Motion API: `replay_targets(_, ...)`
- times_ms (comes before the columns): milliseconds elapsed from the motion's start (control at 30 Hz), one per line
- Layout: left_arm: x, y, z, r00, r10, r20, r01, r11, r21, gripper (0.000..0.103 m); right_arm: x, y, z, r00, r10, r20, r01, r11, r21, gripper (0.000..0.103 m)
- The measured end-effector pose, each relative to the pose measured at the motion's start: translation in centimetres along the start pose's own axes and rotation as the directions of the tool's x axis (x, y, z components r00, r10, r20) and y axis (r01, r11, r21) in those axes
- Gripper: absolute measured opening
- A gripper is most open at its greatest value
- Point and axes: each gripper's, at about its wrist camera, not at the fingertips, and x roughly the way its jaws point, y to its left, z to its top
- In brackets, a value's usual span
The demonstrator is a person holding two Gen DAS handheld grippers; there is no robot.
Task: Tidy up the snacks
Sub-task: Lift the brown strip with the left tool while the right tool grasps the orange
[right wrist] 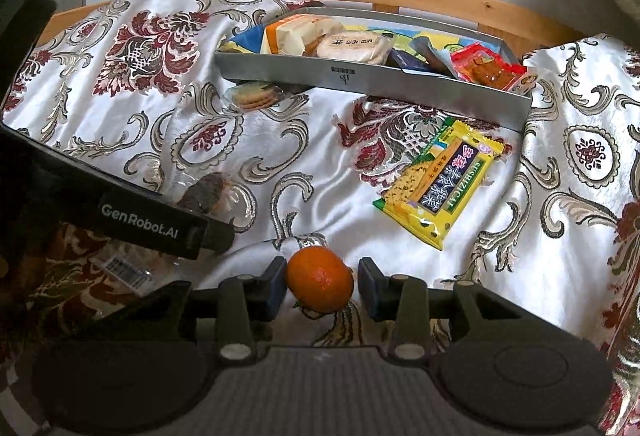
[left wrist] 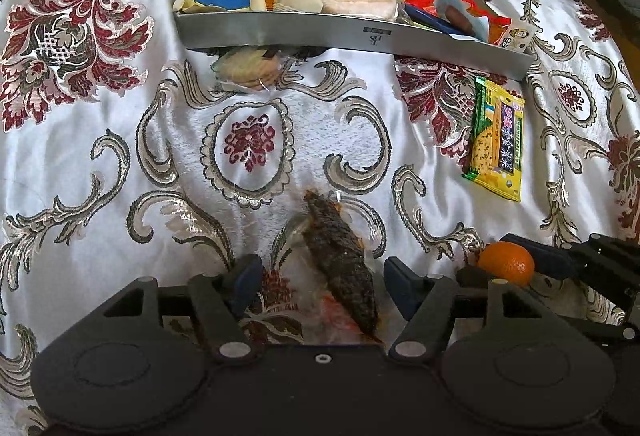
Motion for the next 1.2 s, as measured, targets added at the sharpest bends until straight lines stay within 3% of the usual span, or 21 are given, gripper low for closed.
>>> replay_targets(200,-0.1,-0.1,-0.1,1.000,0.002,-0.002,-0.002,1.000,0.014,0.065,0.0,0.2,-0.1,1.000,0.006,0.002,-0.006,1.000,-0.006,0.038)
replay_targets(333,-0.2,0.1,0.1,1.000,-0.002,-0.003,0.002,1.000,0.001,0.046,-0.1,0.3,-0.2,1.000,0.002,0.011,-0.002,1.000,-0.005,0.038)
replay_targets(600,-0.6,0.1,0.0,1.000,-0.014,0.015,0.014,1.000,-0.017,0.045,-0.2,0.4,-0.4,1.000,-0.001,0.019,0.001,1.000,-0.006,0.038)
replay_targets(833,-1.7,-1.0,0.2,0.998,-0.038,0.057,0.037,0.999,0.022,0.044,-0.3,0.5,-0.4,0.999,-0.010,0.035,0.010,1.000,-0.003,0.037)
replay_targets(1200,-3.1,-1.7,3.0,0.989,-0.083,0.124,0.084,0.996,0.002,0.044,-1.9,-0.2,1.0,0.993,-0.044,0.114,0.041,0.999,0.028,0.037)
